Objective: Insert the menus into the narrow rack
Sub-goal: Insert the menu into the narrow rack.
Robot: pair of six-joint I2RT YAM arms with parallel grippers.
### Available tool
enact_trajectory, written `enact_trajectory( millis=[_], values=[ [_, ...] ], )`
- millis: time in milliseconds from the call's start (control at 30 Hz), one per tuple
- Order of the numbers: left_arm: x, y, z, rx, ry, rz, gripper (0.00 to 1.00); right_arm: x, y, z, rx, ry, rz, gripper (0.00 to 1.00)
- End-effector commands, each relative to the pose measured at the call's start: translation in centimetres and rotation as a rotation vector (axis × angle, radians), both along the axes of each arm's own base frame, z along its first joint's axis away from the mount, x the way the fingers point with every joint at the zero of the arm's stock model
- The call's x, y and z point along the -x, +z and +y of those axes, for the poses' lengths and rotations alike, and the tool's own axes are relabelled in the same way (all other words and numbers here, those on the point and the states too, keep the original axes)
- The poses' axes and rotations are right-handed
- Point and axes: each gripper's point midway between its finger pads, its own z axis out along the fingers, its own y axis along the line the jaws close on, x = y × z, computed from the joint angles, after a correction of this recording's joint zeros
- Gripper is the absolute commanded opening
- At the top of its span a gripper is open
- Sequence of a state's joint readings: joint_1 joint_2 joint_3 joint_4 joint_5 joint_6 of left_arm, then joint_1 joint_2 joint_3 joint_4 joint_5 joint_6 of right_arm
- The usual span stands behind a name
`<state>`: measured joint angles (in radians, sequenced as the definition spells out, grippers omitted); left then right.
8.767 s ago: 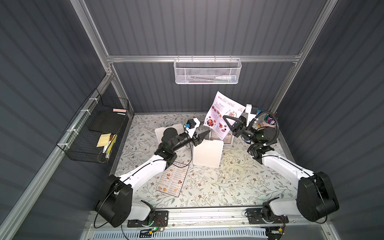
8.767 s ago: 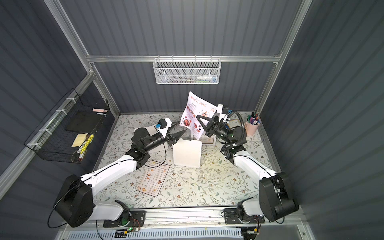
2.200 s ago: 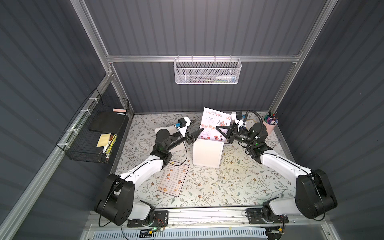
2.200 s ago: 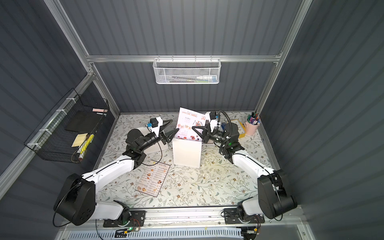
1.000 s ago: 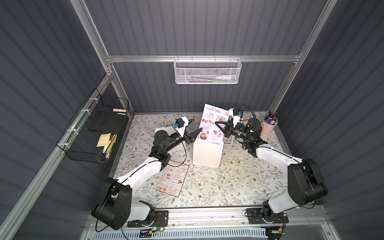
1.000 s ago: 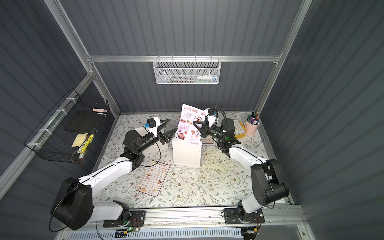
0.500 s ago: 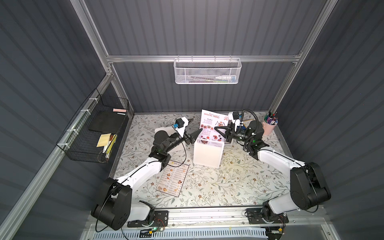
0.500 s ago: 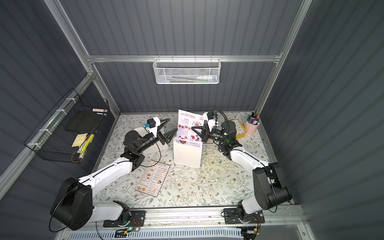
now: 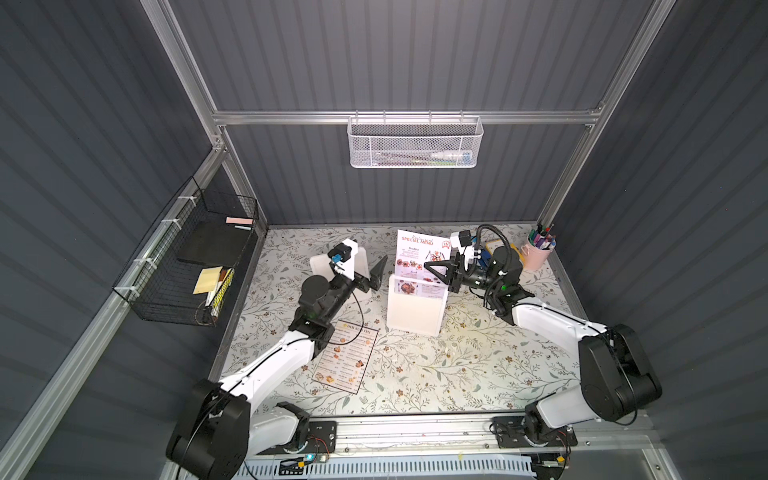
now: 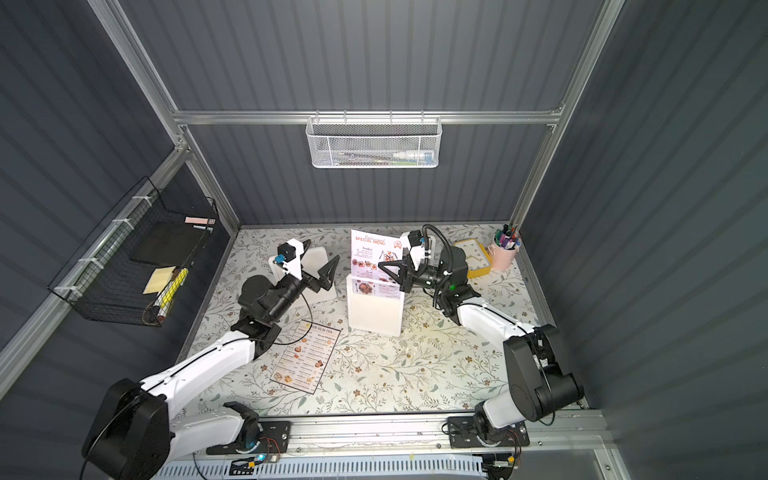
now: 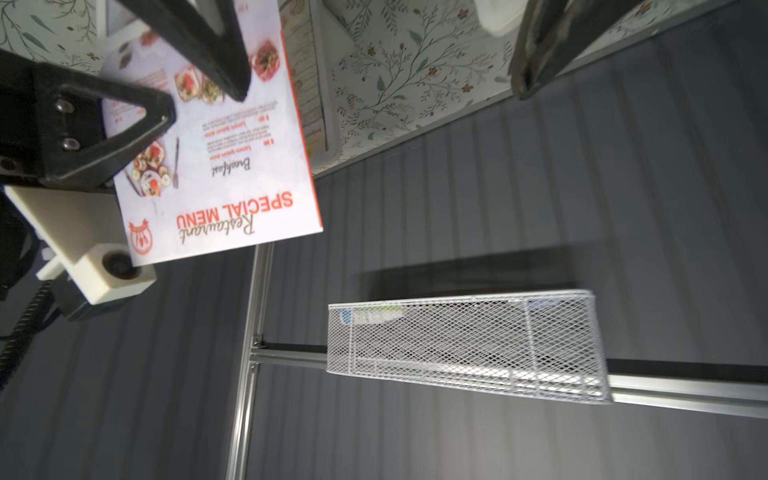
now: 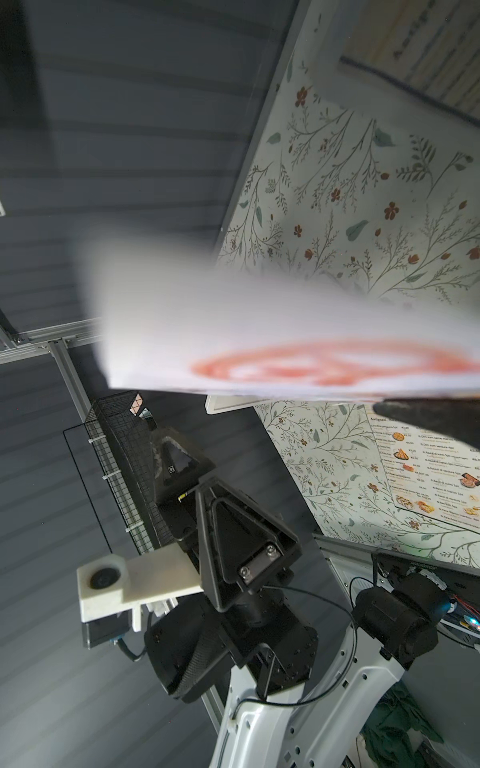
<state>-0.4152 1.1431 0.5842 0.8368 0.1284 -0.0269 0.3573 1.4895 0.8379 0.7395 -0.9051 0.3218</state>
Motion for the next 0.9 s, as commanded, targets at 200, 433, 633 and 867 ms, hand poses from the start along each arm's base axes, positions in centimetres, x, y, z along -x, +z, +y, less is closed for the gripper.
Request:
enact_trajectory(
  millis=[200,433,633,867],
  values=[
    [2.2,-2.7,4.7,0.113,0.178,0.011,0.99,0.3,0.4,0.2,0.002,0.007,-0.038,0.03],
    [4.8,-1.7,5.3,0.146,0.140,-0.061,0.99,-0.2,1.2,-0.2,0.001,-0.035,-0.051,0.31],
    [4.7,-1.8,5.0,0.140,0.132,-0.063,0.99,-0.3,2.4,-0.4,-0.001,-0.055,-0.075,0.00],
    [4.2,-2.0,4.8,0.133,0.134,-0.050,0.99,0.0,1.8,-0.4,0.013,-0.051,-0.063,0.00]
  ],
)
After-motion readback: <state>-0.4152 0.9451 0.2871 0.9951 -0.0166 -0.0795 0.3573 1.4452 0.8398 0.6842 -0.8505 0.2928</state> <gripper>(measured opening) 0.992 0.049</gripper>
